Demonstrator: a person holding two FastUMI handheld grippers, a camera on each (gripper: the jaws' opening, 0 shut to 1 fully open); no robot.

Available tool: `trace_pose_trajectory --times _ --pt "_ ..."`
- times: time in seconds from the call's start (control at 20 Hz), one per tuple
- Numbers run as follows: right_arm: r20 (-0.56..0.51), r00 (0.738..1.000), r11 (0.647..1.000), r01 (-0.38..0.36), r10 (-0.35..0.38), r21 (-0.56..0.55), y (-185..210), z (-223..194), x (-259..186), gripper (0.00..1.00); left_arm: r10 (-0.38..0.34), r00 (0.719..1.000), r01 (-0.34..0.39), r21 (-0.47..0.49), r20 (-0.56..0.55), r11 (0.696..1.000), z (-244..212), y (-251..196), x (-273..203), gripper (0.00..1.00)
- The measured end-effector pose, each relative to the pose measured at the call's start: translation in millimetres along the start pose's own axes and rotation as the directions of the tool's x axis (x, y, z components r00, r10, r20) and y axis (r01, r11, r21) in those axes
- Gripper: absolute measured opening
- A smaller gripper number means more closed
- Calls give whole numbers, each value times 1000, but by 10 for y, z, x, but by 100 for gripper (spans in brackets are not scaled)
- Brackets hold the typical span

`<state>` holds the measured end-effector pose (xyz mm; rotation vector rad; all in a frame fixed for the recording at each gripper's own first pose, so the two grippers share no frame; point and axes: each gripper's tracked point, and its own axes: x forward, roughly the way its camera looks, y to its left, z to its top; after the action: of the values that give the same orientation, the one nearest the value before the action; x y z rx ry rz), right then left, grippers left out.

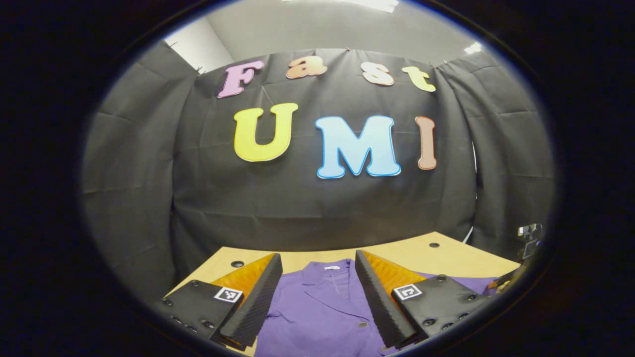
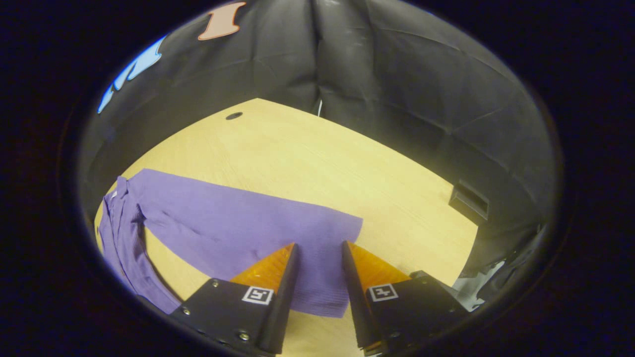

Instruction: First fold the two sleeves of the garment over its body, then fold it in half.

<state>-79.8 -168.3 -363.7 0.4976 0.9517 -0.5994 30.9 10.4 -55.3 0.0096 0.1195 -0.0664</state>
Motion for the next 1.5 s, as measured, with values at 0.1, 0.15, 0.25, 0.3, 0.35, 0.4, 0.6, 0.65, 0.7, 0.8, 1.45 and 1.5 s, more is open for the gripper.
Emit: trace_pose_trajectory --times 0.1,0.15,0.25,0.3,0.35,0.4,0.6,0.65,0.7,0.8,1.45,1.5 --pt "1 1000 997 -19 19 75 47 20 14 36 5 1000 -5 1 3 1000 13 21 -20 95" --pt "-4 999 995 -36 37 91 50 27 1 17 10 1000 -10 1 5 1000 8 33 -31 95" --pt "2 999 991 -42 42 126 70 42 -40 5 17 1000 -16 -3 6 1000 15 62 -46 95" --pt "-1 999 991 -54 54 126 49 54 -7 5 17 1000 -17 -3 5 1000 5 70 -57 95" --pt "0 998 990 -64 65 125 54 63 -19 5 19 1000 -19 -3 6 1000 13 72 -64 95" --pt "7 997 989 -79 79 127 64 80 -13 5 21 1000 -21 -2 6 1000 17 71 -68 94" --pt "81 980 973 -191 182 132 152 260 -56 5 25 1000 -25 2 9 1000 15 109 -89 95" --pt "95 974 969 -216 206 117 169 317 -70 5 26 1000 -26 1 7 1000 3 107 -85 95" --pt "109 968 966 -239 228 103 181 362 -105 5 25 1000 -25 -1 5 1000 9 109 -83 94" --pt "135 951 953 -291 278 88 235 455 -184 5 25 1000 -25 -7 4 1000 -13 135 -97 94" --pt "239 803 832 -553 546 -45 308 997 -683 4 90 996 -91 -40 -24 995 -210 688 -237 95" --pt "246 791 823 -565 560 -59 302 1032 -714 5 98 995 -99 -41 -27 994 -234 752 -258 95"
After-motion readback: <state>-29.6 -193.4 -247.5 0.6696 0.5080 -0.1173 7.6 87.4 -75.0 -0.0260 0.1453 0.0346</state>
